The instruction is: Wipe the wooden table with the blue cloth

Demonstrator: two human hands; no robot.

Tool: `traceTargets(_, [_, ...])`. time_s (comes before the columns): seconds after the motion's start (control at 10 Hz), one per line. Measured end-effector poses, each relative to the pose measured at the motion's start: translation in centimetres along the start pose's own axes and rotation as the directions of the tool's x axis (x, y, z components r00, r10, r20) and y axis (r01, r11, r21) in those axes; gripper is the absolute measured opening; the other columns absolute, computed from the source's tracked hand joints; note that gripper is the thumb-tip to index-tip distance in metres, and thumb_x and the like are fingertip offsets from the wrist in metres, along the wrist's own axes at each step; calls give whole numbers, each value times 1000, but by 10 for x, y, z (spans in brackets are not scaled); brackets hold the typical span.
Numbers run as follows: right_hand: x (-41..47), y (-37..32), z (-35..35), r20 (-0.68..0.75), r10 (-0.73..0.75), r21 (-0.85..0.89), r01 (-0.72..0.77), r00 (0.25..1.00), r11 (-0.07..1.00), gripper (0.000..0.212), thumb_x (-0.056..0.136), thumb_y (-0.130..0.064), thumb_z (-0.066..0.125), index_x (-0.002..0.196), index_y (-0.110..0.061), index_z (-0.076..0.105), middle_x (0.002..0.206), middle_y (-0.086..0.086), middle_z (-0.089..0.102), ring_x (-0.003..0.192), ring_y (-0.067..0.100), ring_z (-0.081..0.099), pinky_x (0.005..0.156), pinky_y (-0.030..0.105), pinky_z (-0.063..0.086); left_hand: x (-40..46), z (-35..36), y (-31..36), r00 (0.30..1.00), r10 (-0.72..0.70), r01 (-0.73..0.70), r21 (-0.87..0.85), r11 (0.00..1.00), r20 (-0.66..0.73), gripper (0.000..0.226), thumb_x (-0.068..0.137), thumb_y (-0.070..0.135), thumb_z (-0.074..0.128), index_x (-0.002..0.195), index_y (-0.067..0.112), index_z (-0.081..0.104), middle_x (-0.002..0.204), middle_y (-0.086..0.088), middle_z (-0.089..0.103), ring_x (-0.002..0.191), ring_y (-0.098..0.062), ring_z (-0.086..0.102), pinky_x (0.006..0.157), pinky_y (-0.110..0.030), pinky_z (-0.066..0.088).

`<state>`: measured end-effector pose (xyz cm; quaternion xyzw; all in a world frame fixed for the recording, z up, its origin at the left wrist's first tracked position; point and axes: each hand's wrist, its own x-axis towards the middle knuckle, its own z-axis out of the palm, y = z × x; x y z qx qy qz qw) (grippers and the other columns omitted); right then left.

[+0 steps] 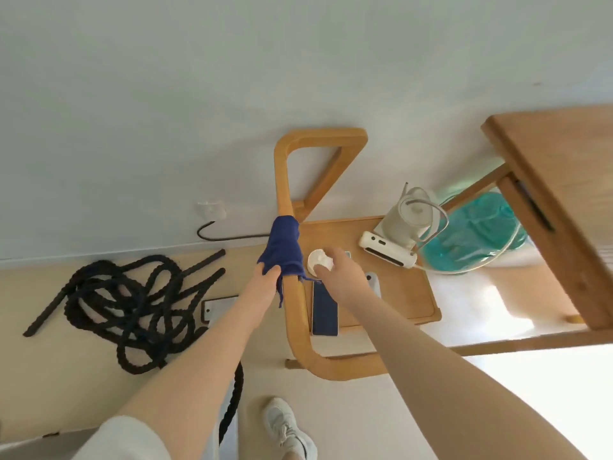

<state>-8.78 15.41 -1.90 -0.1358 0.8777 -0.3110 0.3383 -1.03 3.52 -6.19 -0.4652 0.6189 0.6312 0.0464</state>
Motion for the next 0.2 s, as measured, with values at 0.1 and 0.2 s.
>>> traceTargets(0.1, [-49,18,-29,-135,-88,12,90,987,996,43,91,-28,51,132,-18,43,133,3,48,120,19,43,91,27,35,-40,16,9,998,65,-60,260,964,-12,38,96,12,44,132,3,39,128,-16,50,111,-29,49,84,-29,39])
traceTargets(0.2, [-107,36,-73,-399,-268,-209,198,877,958,39,91,-32,53,127,-20,48,133,-2,48,126,17,37,103,32,29,-80,41,29,960,269,-275,410,870,74,57,93,20,48,144,7,26,138,-15,43,124,-35,44,98,-36,39])
